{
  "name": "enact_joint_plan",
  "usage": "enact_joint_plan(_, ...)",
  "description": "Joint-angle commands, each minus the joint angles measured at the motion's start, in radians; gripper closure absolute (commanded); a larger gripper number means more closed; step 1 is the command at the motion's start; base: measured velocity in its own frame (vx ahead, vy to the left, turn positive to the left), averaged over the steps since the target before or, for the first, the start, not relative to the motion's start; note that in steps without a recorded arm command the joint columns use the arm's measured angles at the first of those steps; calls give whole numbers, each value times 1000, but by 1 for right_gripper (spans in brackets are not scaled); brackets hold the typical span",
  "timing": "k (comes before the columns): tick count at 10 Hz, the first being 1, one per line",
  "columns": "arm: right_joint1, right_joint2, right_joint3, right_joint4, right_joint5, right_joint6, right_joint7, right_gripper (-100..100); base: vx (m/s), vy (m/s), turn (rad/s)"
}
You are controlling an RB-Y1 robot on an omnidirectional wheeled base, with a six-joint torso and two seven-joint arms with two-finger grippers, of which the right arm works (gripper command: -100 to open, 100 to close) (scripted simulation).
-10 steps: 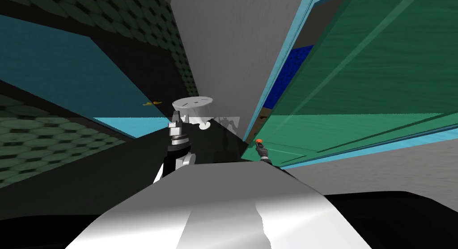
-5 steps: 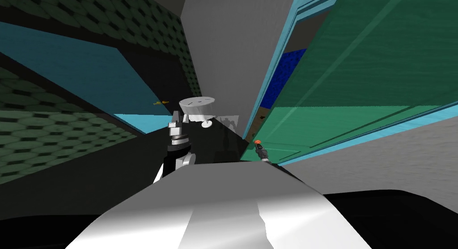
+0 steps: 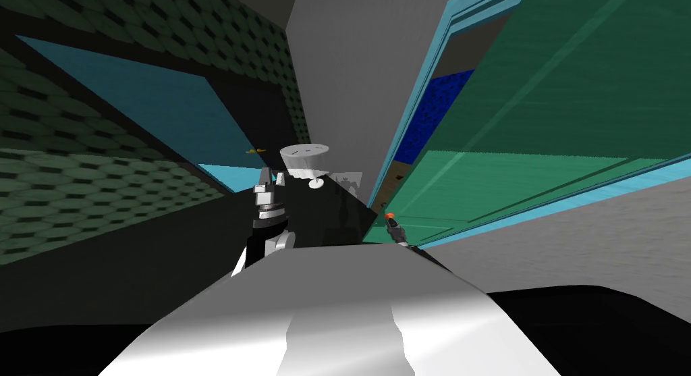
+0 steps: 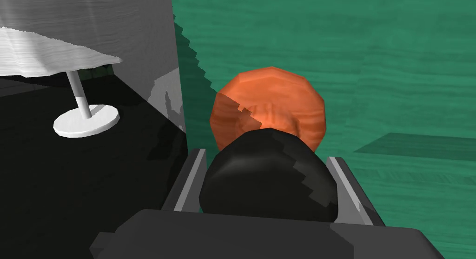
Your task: Pull the door open
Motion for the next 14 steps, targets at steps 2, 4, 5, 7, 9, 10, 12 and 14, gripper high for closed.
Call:
enact_joint_plan(2, 12, -20, 22, 12, 13, -40, -27, 100, -215, -56, 123)
enact_joint_plan(4, 21, -35, 36, 19, 21, -65, -46, 100, -232, -35, 125)
enact_joint_plan(5, 20, -31, 32, 18, 19, -55, -40, 100, -89, -20, 14)
enact_joint_plan(7, 22, -38, 43, 32, 26, -73, -54, 100, -182, -46, 139)
enact_joint_plan(9, 21, -45, 50, 44, 31, -89, -65, 100, -187, -62, 135)
enact_joint_plan(10, 20, -48, 54, 51, 33, -99, -71, 100, -174, -48, 140)
enact_joint_plan(12, 19, -56, 62, 64, 39, -117, -84, 100, -226, -55, 151)
enact_joint_plan(14, 17, -62, 69, 77, 44, -134, -95, 100, -204, -59, 128)
